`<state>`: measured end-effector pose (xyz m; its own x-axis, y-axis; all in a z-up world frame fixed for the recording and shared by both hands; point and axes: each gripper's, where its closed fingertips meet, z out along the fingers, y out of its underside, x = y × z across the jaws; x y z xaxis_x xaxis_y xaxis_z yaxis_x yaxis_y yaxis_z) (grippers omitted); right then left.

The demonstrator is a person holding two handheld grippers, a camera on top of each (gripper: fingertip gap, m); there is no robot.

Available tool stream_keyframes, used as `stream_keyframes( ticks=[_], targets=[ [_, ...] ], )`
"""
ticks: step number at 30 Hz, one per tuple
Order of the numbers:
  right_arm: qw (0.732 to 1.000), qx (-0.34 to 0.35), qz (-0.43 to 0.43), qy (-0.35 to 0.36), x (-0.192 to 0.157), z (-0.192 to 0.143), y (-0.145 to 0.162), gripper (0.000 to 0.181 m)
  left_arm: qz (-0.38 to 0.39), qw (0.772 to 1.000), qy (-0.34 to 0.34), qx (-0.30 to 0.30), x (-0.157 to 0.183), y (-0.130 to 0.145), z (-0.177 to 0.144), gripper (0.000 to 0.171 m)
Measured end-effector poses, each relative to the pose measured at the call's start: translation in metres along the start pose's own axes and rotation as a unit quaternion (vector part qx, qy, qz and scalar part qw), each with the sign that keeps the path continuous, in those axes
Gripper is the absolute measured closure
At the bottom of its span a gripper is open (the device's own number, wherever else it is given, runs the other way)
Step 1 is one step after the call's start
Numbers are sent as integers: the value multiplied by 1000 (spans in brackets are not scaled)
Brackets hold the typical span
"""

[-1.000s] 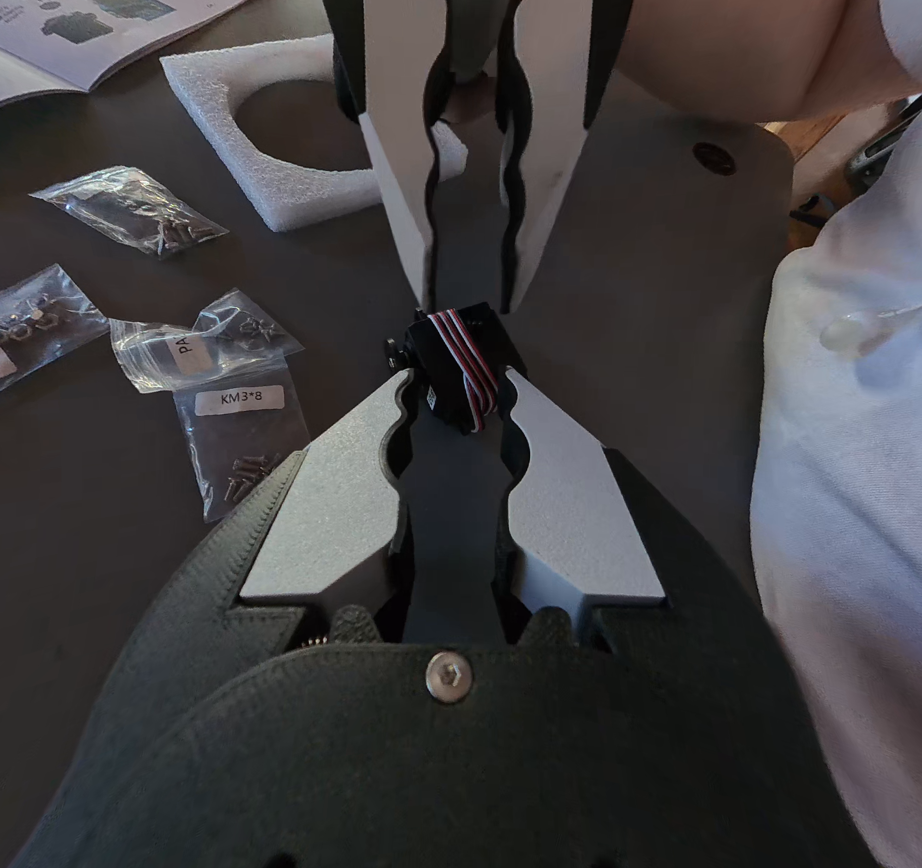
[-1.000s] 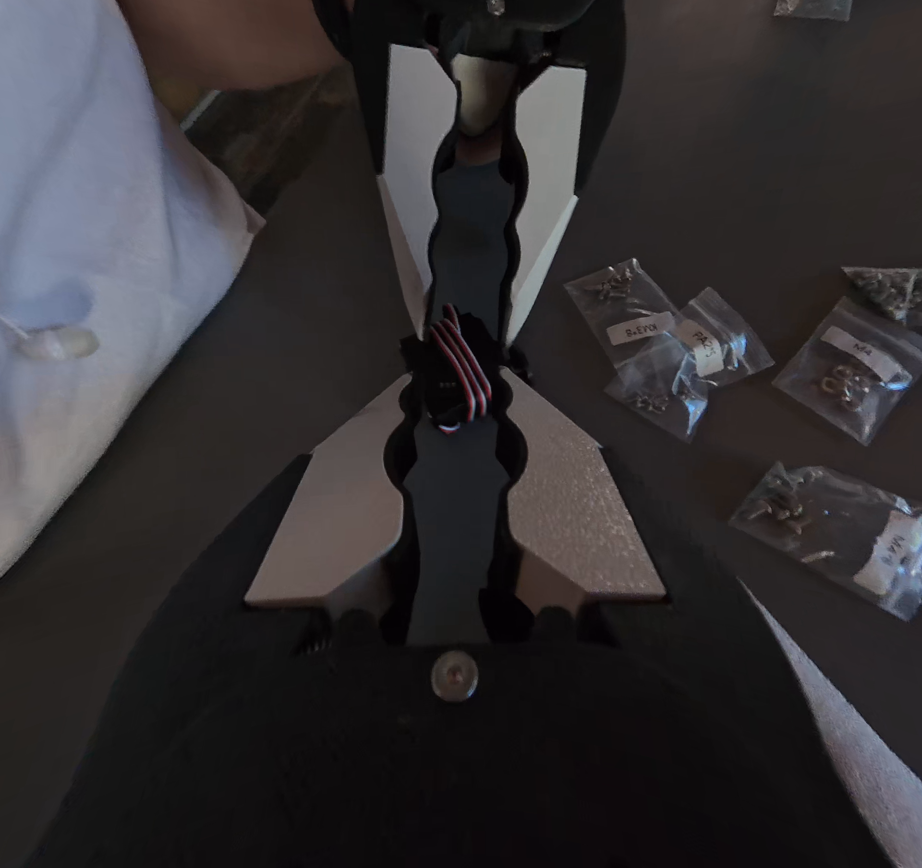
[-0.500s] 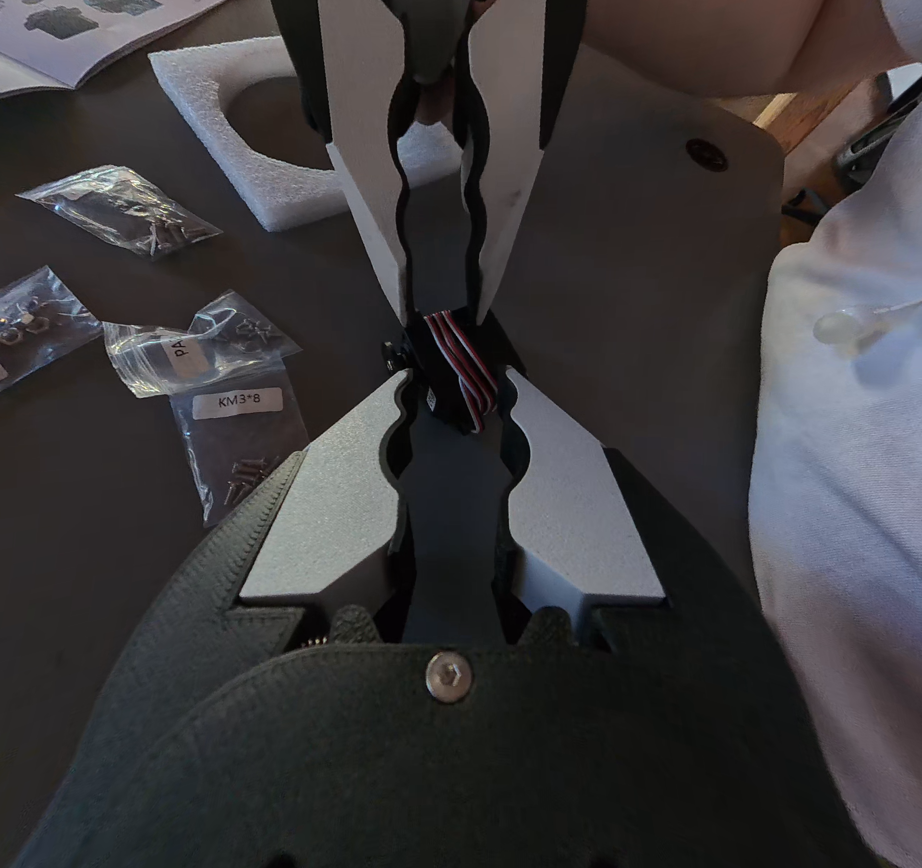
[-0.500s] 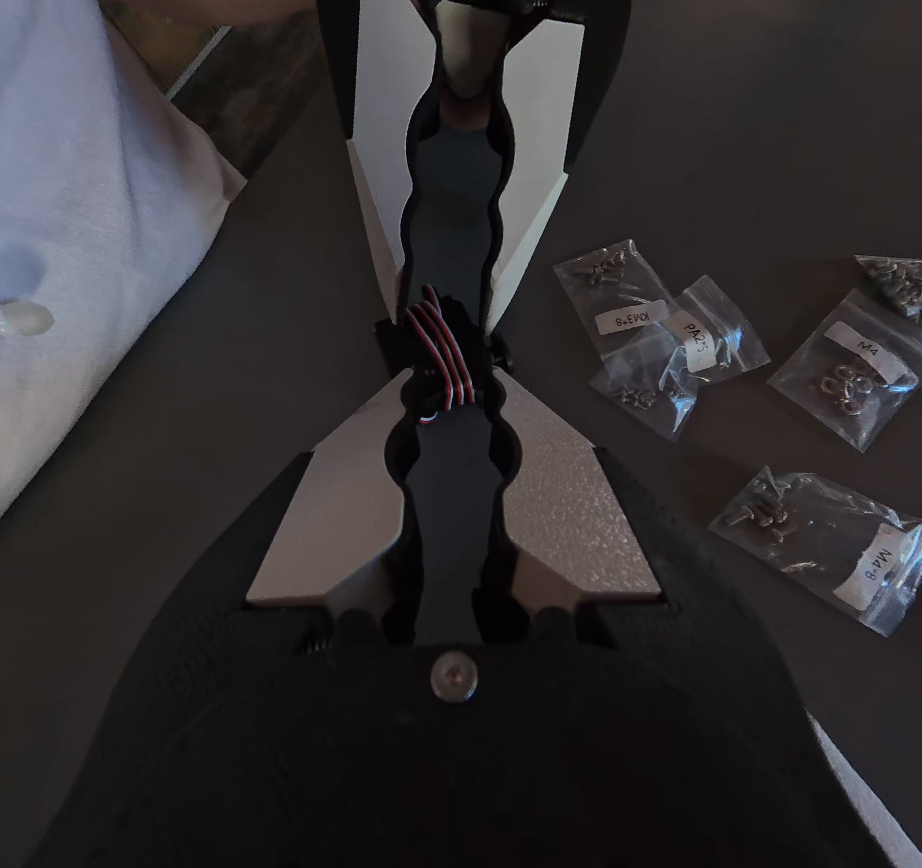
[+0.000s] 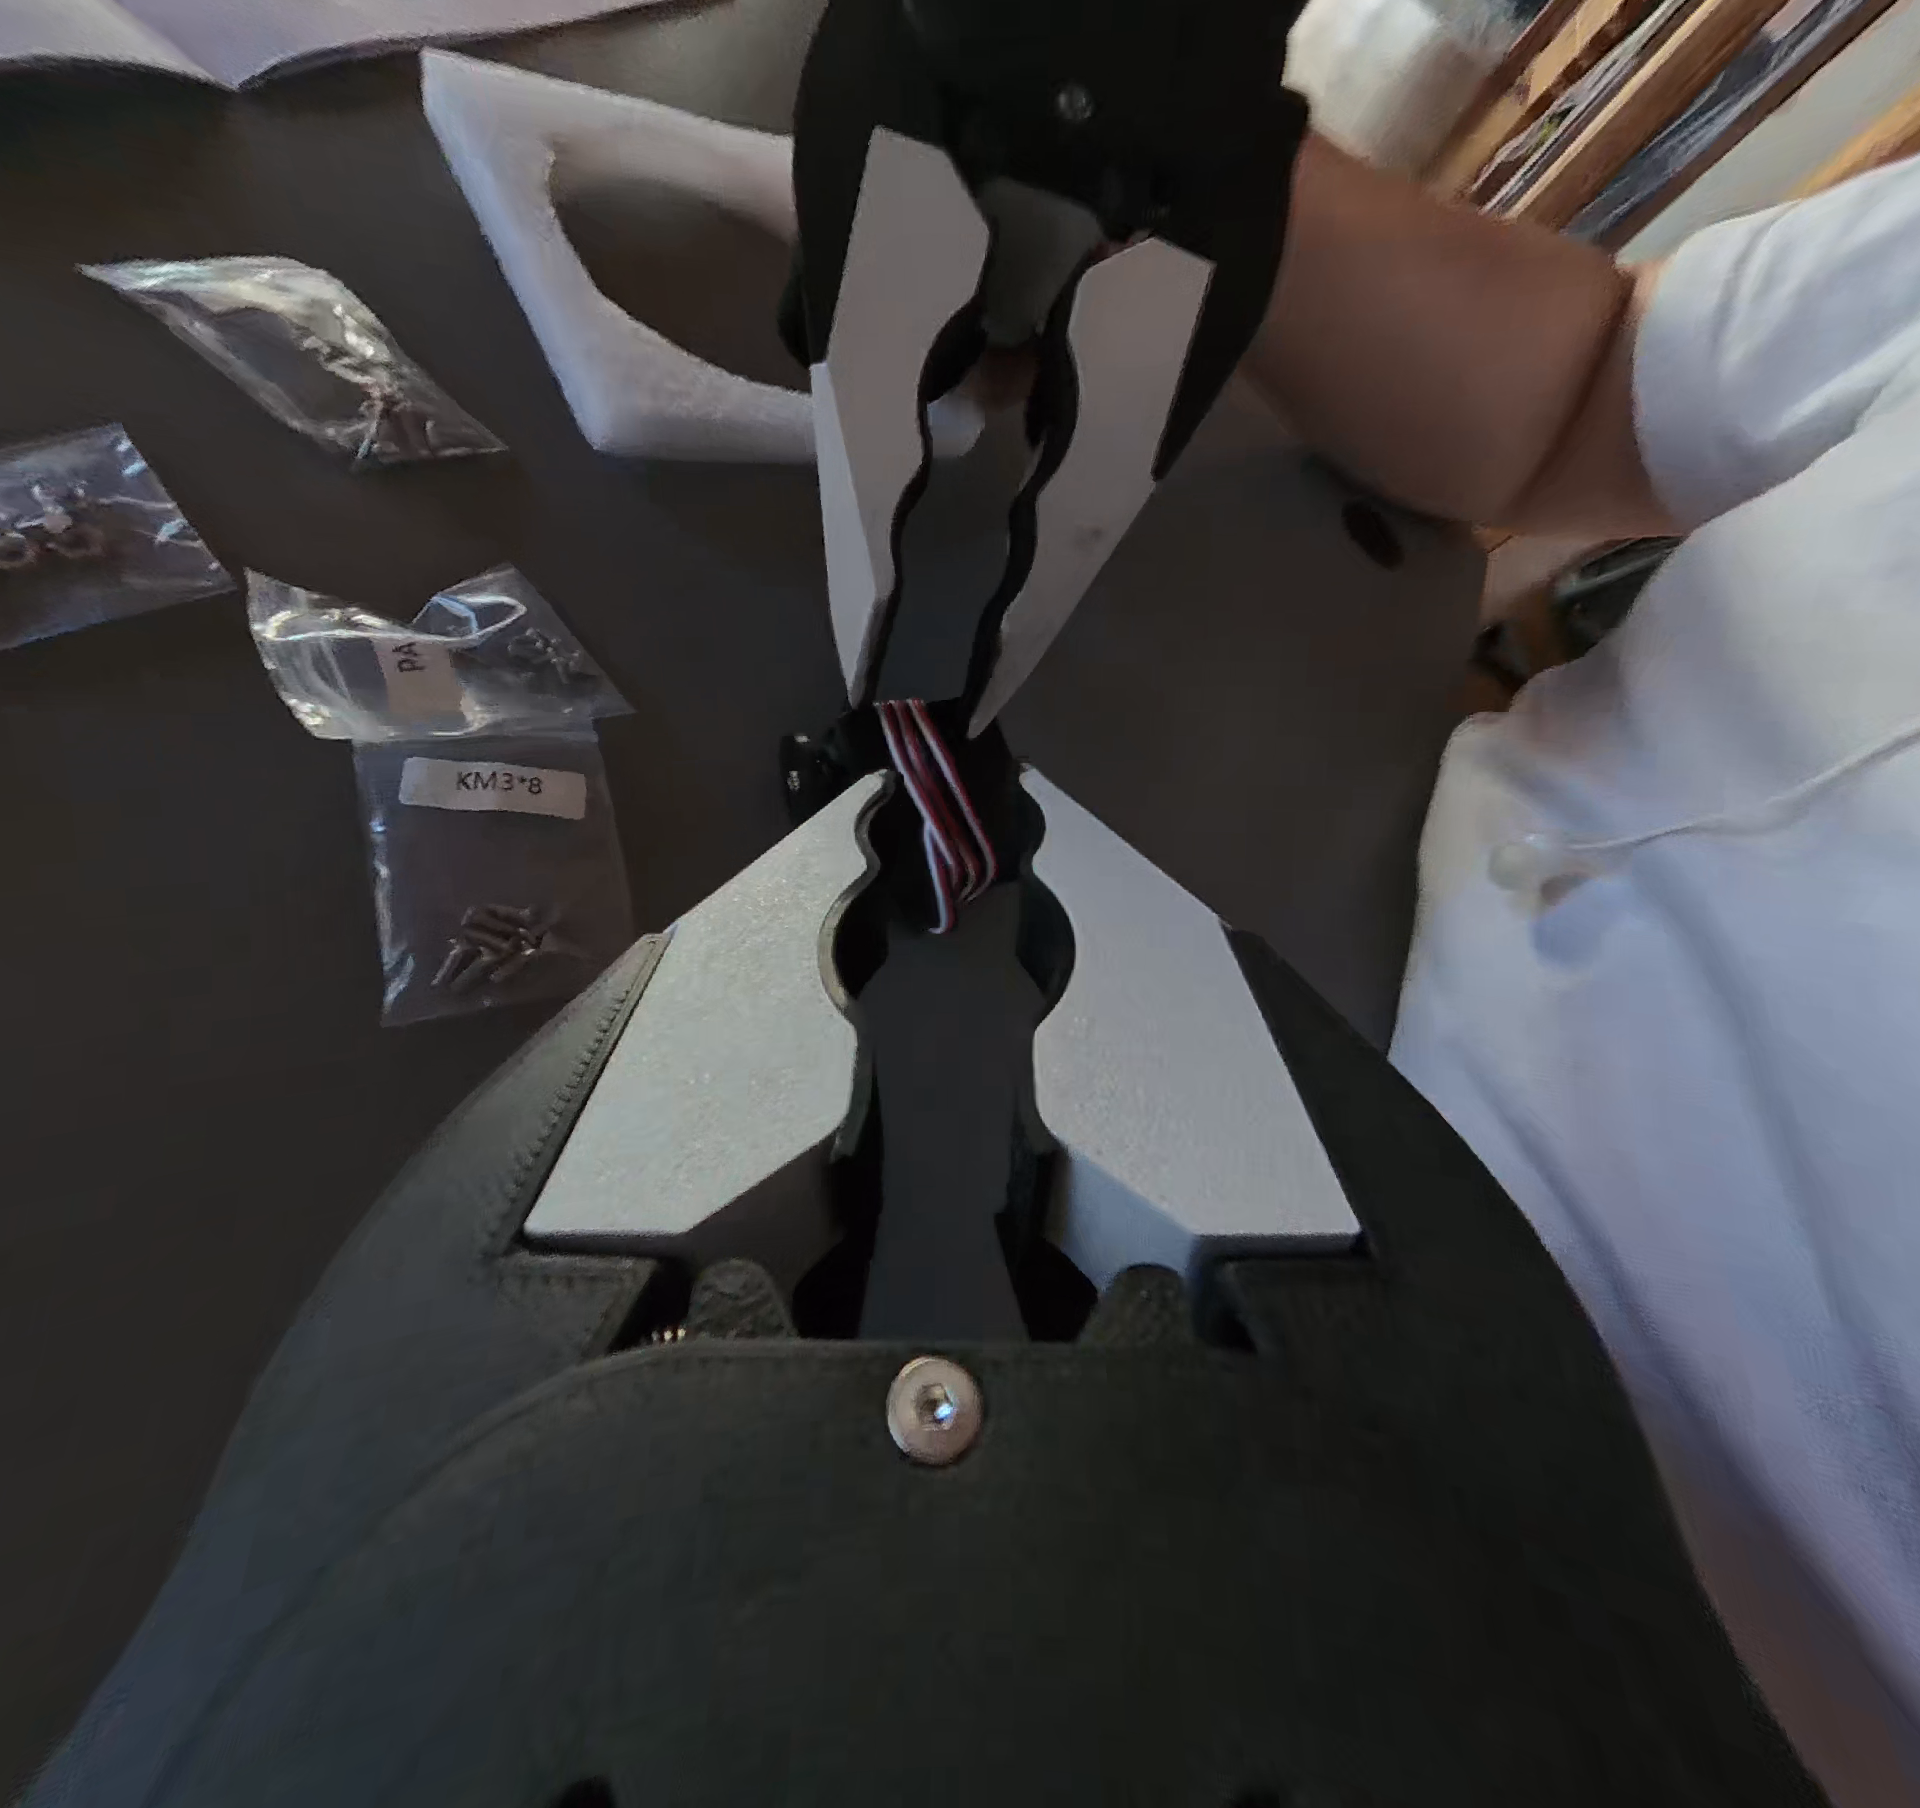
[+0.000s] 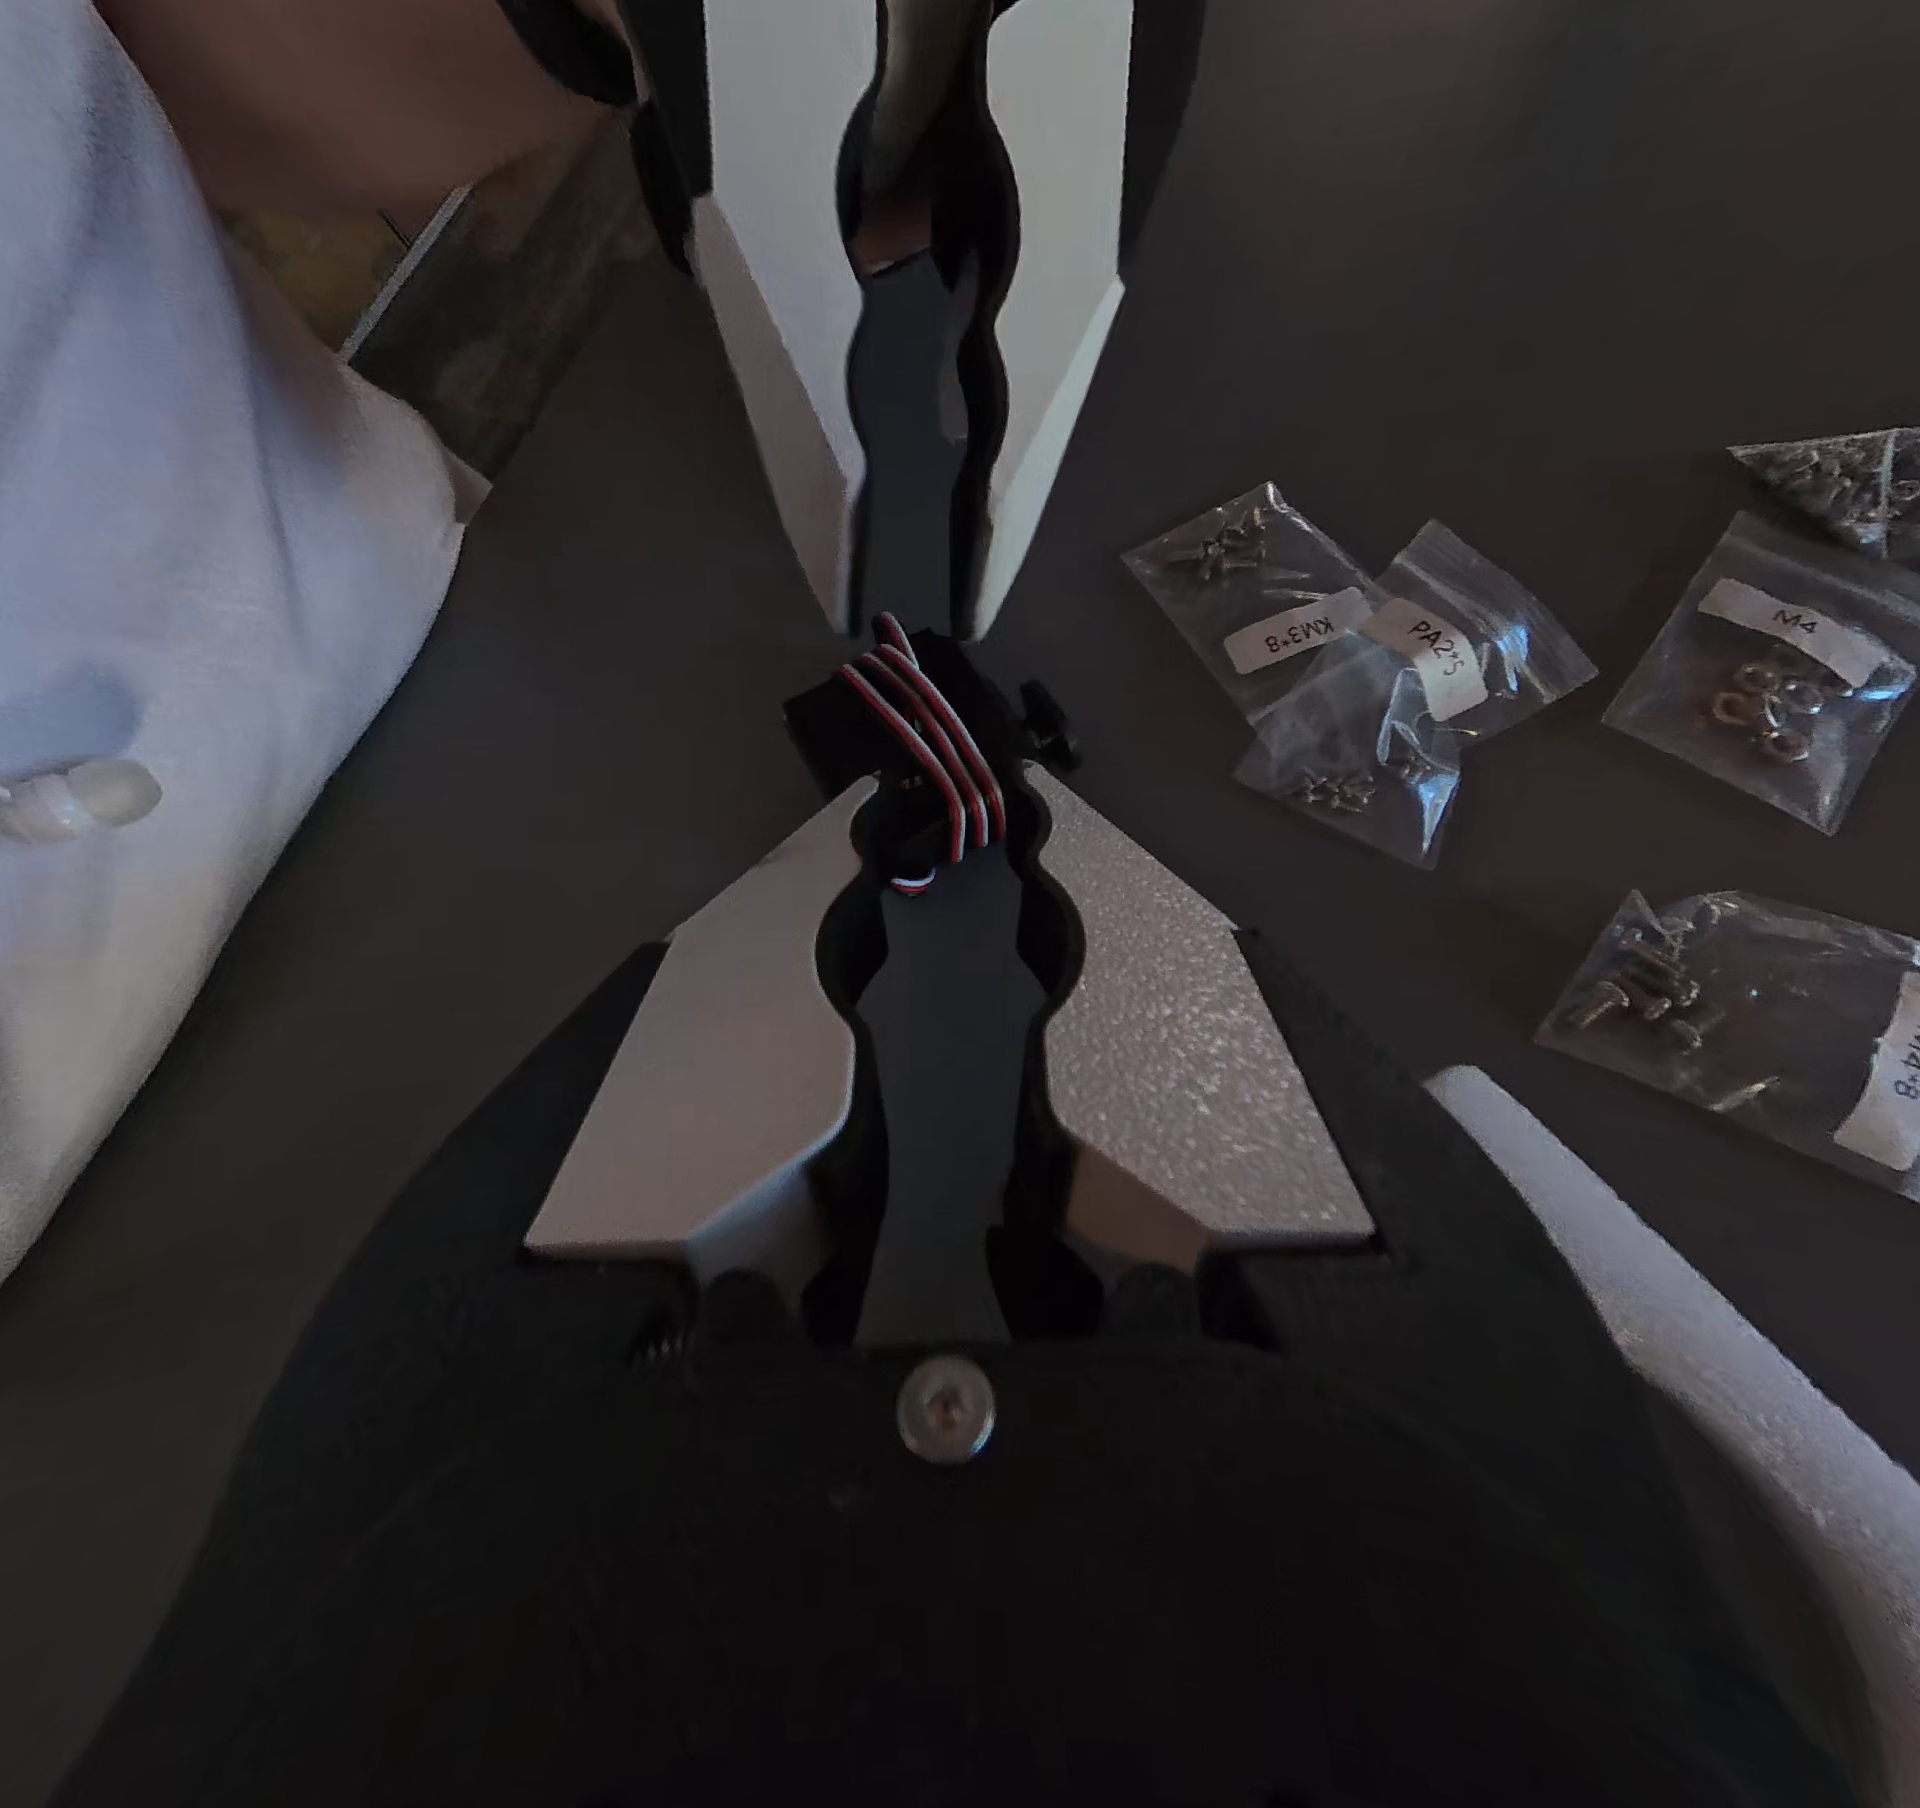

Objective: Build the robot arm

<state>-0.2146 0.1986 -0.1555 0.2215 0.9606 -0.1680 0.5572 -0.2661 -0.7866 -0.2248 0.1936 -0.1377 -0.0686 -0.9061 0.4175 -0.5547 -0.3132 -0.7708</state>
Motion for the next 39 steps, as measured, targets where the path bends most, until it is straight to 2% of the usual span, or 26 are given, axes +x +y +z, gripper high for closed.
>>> stream_keyframes(
  ticks=[8,20,22,23,25,28,31,39],
  targets=[
    [1000,3,0,15,0,0,0,161,-77,993,-41,-77,-13,4,7,163],
    [999,-8,7,41,1,0,0,161,-214,975,8,-61,-15,5,10,160],
    [999,-6,13,41,1,0,0,160,-213,975,5,-58,-16,4,9,162],
    [999,-5,11,41,1,0,0,161,-209,977,8,-51,-14,2,8,171],
    [999,-6,9,43,1,0,-1,161,-206,978,20,-33,-9,-6,6,171],
    [999,-5,7,44,1,0,-1,161,-182,982,-7,-56,-11,1,7,165],
    [999,-3,6,44,0,0,0,160,-185,980,4,-72,-5,5,11,162],
    [999,-4,4,50,1,0,0,160,-185,980,-18,-66,-9,5,8,166]
  ],
)
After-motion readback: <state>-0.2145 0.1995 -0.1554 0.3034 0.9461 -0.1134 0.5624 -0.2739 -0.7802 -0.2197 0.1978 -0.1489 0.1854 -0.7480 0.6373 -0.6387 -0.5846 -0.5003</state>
